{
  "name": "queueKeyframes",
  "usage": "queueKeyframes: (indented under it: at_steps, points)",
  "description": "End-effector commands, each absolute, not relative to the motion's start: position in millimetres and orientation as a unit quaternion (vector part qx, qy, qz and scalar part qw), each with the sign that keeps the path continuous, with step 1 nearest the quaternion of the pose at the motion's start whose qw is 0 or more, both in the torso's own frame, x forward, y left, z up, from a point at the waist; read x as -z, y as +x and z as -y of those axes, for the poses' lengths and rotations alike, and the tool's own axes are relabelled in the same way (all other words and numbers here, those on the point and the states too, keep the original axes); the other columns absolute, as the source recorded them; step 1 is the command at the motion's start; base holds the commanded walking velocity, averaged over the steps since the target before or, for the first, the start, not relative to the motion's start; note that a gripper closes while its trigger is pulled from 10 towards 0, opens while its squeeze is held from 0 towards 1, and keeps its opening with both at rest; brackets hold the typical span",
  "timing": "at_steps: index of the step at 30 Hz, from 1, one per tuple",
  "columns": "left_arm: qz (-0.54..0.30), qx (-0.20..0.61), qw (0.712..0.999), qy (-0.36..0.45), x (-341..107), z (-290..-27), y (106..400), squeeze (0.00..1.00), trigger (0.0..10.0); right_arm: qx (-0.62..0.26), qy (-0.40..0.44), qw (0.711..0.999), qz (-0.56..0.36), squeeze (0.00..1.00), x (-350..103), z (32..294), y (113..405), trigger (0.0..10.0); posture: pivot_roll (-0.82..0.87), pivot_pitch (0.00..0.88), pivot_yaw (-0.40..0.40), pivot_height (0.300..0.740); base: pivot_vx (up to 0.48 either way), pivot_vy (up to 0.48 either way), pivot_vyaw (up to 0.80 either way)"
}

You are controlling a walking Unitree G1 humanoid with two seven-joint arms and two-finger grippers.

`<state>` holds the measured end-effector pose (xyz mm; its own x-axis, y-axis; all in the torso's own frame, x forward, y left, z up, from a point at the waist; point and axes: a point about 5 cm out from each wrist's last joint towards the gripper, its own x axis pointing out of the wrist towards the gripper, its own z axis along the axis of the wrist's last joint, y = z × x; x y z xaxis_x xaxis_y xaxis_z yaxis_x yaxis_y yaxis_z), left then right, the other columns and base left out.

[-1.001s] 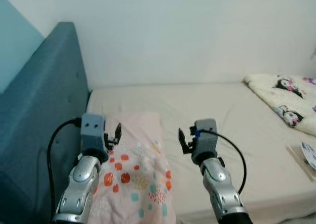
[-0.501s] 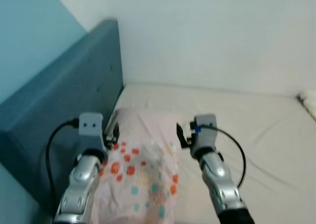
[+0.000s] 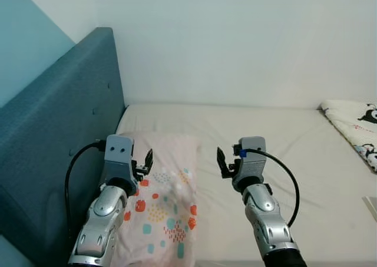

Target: Clean up the room

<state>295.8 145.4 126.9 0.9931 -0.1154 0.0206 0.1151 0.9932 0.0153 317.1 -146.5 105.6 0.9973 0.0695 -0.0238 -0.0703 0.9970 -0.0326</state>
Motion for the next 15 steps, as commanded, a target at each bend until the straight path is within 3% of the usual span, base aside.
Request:
queueKeyframes:
  at_steps: [1, 7, 15]
  points:
    - [0.001, 0.061, 0.998, 0.016, -124.6, -145.5, 298.2, 0.0, 10.0, -0.024, -0.01, 0.999, -0.025, 0.0, -100.5, 149.8, 315.4, 10.0, 0.03, 0.0, -0.068, 0.74, 0.0, 0.0, 0.0]
    - [-0.005, 0.061, 0.998, 0.011, -122.3, -144.9, 299.0, 0.0, 10.0, -0.02, -0.002, 0.999, -0.028, 0.0, -99.1, 149.8, 312.6, 10.0, 0.03, 0.0, -0.062, 0.74, 0.0, 0.0, 0.0]
    - [-0.007, 0.071, 0.997, 0.01, -122.2, -139.3, 298.9, 0.0, 10.0, -0.017, 0.004, 0.999, -0.032, 0.0, -97.0, 148.8, 309.3, 10.0, 0.02, 0.0, -0.056, 0.74, 0.0, -0.472, 0.0]
